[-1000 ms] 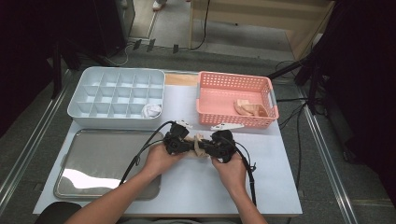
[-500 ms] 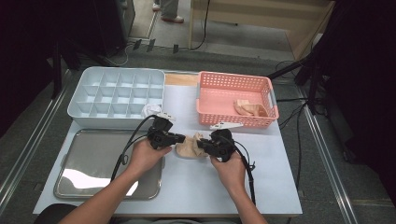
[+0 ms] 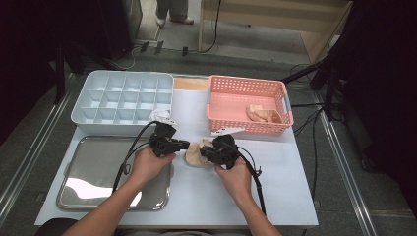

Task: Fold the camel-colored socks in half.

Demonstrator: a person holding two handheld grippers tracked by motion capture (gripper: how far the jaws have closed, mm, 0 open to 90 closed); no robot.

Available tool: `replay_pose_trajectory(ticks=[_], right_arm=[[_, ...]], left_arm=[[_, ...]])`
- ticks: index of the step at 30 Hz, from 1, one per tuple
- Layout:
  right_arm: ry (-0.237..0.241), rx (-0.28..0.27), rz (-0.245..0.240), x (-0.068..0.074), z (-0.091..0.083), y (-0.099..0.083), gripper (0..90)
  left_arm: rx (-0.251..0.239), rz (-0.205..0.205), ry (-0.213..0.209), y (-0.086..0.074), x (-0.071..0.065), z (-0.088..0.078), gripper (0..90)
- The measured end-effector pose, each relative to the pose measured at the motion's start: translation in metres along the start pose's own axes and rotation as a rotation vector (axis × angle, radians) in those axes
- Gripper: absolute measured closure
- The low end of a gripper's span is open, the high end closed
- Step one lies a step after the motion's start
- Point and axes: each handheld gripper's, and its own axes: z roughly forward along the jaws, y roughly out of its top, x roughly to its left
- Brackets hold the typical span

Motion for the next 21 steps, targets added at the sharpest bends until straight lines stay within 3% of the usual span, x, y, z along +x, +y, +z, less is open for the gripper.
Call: replay_pose_trajectory(ticks=[9, 21], right_arm=[[0.007, 0.006, -0.032, 0.004, 0.026, -0.005, 82.9], [0.011, -0.010, -0.056, 0.003, 0.037, -0.011, 83.1]], left_arm=[[-0.009, -0.004, 0.001, -0.003, 0.001, -0.004, 87.5], [-0.020, -0.020, 0.013, -0.007, 0.003, -0.009, 87.2]])
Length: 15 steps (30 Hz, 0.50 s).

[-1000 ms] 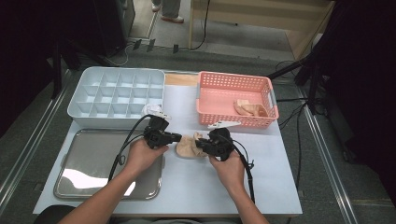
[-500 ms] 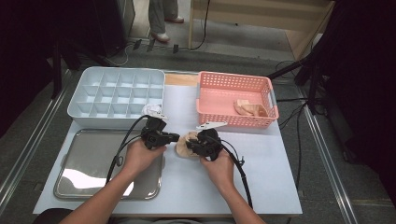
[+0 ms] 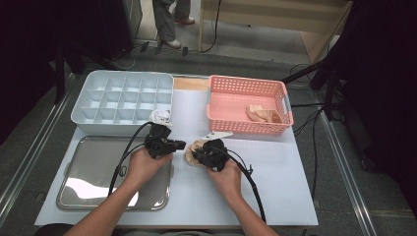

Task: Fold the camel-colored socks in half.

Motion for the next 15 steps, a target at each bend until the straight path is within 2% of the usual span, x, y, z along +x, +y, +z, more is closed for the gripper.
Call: replay_pose_trajectory(ticks=[3, 5, 8, 12, 15], right_arm=[[0.000, -0.016, 0.004, 0.0000, 0.0012, -0.0025, 83.2], [-0.002, -0.025, -0.016, 0.0007, 0.0017, -0.0039, 82.9], [0.002, -0.020, -0.015, 0.0002, 0.0012, -0.0029, 81.9], [0.044, -0.012, 0.022, -0.0013, -0.0021, -0.0012, 72.1], [0.051, -0.014, 0.017, 0.0000, -0.0061, -0.0001, 68.7]], left_arm=[[0.001, -0.003, -0.001, -0.0002, -0.0001, 0.0007, 87.1], [0.003, 0.001, 0.000, -0.0003, -0.0005, 0.0012, 87.1], [0.011, 0.007, -0.005, -0.0002, -0.0012, 0.0022, 86.8], [0.010, 0.004, -0.009, 0.0005, -0.0010, 0.0025, 86.6], [0.007, 0.003, -0.005, 0.0013, -0.0003, 0.0022, 86.6]])
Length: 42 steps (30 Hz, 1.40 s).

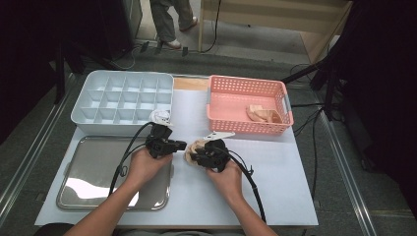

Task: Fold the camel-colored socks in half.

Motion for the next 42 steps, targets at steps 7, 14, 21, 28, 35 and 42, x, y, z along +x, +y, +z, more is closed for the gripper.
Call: replay_pose_trajectory(ticks=[7, 14, 21, 28, 35, 42], right_arm=[[0.019, -0.029, 0.011, 0.002, -0.012, 0.005, 62.1], [0.041, -0.051, 0.004, 0.006, -0.024, 0.011, 59.4], [0.038, -0.082, 0.005, 0.007, -0.040, 0.014, 66.8], [-0.003, -0.081, 0.020, -0.001, -0.049, 0.009, 79.1], [-0.026, -0.042, 0.059, -0.010, -0.049, 0.001, 86.0], [-0.005, -0.059, 0.062, 0.001, -0.040, -0.006, 67.9]], left_arm=[[0.000, 0.004, -0.006, 0.002, 0.001, 0.001, 86.5], [-0.002, 0.004, -0.005, 0.004, 0.002, 0.001, 86.5], [0.000, 0.004, -0.005, 0.005, 0.000, 0.001, 86.5], [-0.011, 0.016, -0.025, 0.008, -0.008, -0.001, 86.3], [-0.017, 0.037, -0.042, 0.012, -0.016, -0.003, 85.8], [0.001, 0.040, -0.035, 0.014, -0.017, 0.005, 85.8]])
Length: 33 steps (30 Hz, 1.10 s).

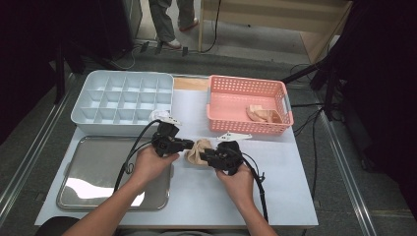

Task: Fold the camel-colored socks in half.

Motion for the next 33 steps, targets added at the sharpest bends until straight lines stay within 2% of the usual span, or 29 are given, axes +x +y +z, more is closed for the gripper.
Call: replay_pose_trajectory(ticks=[5, 6, 9, 11, 12, 21, 23, 24, 33], right_arm=[[-0.012, 0.007, -0.023, 0.010, 0.014, -0.004, 59.6], [-0.018, 0.012, -0.028, 0.011, 0.016, -0.004, 60.6], [-0.075, 0.046, -0.062, 0.015, 0.025, -0.006, 78.0], [-0.075, 0.057, -0.055, 0.013, 0.027, -0.006, 87.6], [-0.075, 0.058, -0.055, 0.013, 0.028, -0.006, 88.3], [-0.049, 0.019, -0.080, 0.022, 0.024, 0.003, 88.9], [-0.038, 0.021, -0.078, 0.023, 0.027, 0.002, 88.7], [-0.036, 0.026, -0.081, 0.023, 0.029, 0.001, 88.7], [-0.042, 0.044, -0.111, 0.022, 0.048, -0.007, 88.2]], left_arm=[[-0.018, -0.021, 0.005, 0.002, 0.007, -0.003, 85.8], [-0.023, -0.027, 0.006, 0.002, 0.009, -0.004, 85.8], [-0.022, -0.029, 0.012, 0.002, 0.010, -0.004, 85.8], [-0.022, -0.029, 0.013, 0.002, 0.010, -0.005, 85.8], [-0.019, -0.026, 0.014, 0.002, 0.010, -0.005, 85.8], [-0.018, -0.026, 0.016, 0.002, 0.011, -0.008, 85.8], [-0.015, -0.024, 0.018, 0.002, 0.012, -0.008, 85.7], [-0.027, -0.036, 0.020, 0.002, 0.011, -0.008, 85.7], [-0.019, -0.027, 0.005, 0.001, 0.010, -0.005, 85.7]])
